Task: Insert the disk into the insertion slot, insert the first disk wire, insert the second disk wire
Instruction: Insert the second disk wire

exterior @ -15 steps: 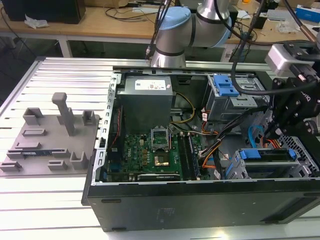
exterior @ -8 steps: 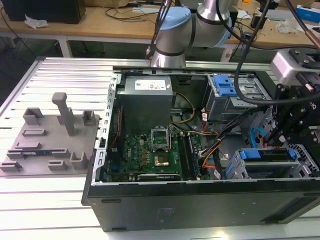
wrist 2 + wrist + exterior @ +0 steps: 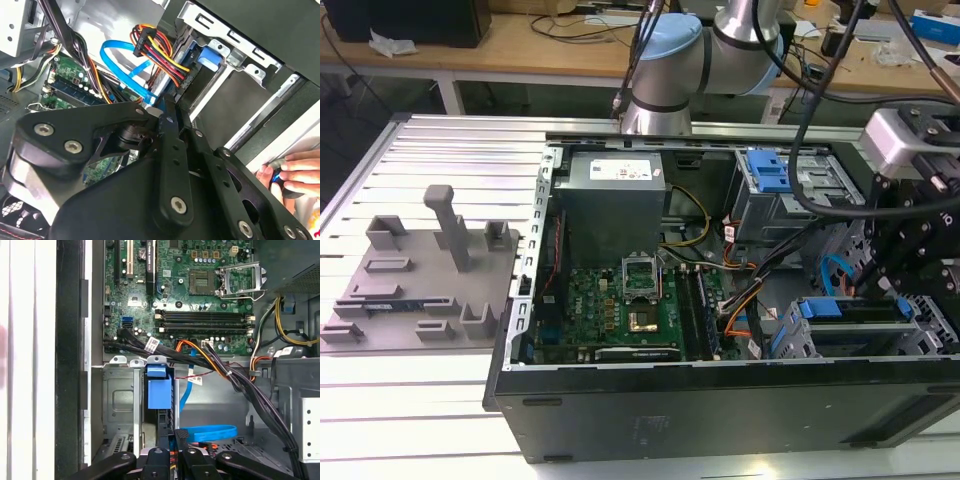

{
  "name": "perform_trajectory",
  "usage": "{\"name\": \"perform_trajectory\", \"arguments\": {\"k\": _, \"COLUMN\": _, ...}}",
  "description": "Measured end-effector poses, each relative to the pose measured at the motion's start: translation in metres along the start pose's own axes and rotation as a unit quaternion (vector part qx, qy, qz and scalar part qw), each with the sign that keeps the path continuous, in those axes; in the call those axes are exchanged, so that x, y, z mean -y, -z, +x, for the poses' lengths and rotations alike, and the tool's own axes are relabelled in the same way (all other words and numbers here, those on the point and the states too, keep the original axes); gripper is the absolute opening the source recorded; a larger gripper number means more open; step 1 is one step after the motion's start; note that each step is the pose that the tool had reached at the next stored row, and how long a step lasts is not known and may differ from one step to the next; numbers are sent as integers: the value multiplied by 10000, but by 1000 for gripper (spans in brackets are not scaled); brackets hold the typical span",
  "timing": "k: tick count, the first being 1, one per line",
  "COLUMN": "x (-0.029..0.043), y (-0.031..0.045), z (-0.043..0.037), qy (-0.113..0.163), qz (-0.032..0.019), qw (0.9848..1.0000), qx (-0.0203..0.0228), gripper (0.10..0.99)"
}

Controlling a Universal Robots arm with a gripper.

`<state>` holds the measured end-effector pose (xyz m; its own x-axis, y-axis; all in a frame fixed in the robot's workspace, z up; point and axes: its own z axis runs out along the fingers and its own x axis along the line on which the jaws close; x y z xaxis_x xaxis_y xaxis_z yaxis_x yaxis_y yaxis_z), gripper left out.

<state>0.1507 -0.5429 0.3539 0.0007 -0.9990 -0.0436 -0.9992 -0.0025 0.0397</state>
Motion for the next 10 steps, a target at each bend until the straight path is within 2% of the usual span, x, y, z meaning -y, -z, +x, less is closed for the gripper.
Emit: {"name": "perform_trajectory", "arguments": {"k": 10, "x": 30, "y": -41, "z": 15, "qy": 1, "qz": 0, "qw": 10000, "qx": -1, "gripper": 161}}
